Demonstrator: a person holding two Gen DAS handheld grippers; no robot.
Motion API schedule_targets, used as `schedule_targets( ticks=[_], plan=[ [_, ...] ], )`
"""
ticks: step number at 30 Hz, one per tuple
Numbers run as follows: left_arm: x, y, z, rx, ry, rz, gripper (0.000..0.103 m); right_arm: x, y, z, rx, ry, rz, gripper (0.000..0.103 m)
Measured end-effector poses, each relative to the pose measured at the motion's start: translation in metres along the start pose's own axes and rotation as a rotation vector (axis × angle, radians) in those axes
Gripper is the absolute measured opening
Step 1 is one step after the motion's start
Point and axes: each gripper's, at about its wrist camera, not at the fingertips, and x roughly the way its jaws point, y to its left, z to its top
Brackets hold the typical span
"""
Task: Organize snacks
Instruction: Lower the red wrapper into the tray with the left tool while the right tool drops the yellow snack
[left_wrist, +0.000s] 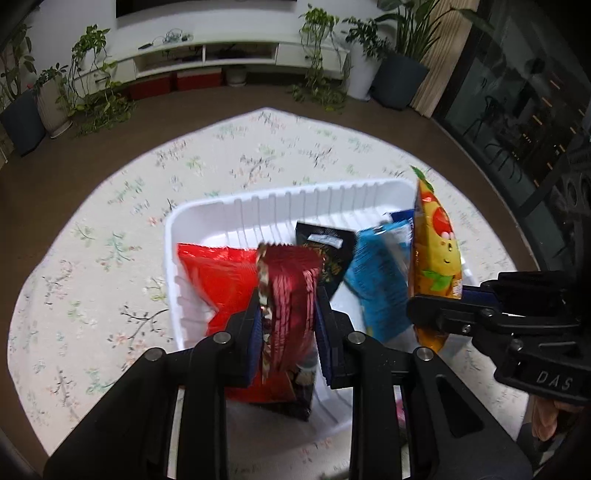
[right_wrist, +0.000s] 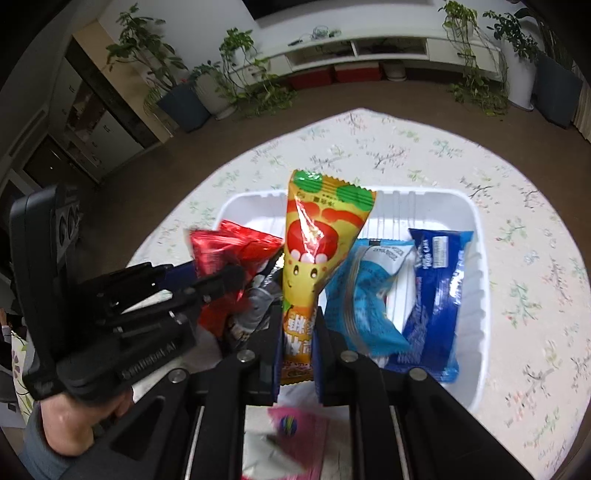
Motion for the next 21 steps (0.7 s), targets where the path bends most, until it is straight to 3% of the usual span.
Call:
schedule_targets(
  ticks=[6, 15, 20, 21],
  plan=[
    [0.023, -0.004, -0.002, 0.018, -0.005, 0.006, 0.023, 0.036, -0.005, -0.003, 0.004, 0.057, -0.007, 0.015],
    [0.026, -0.001, -0.008, 0.026, -0.033, -0.015, 0.023, 0.046, -0.008, -0.014, 0.036, 0.077, 0.028, 0.015],
    [0.018, -0.001, -0.013, 0.014, -0.039, -0.039, 0.023, 0.043, -0.007, -0.016, 0.043, 0.071, 0.029, 0.02],
    [0.015, -0.001, -0.014, 0.008, -0.043, -0.041, 0.023, 0.041, -0.007, -0.017, 0.047, 0.069, 0.024, 0.026]
  ],
)
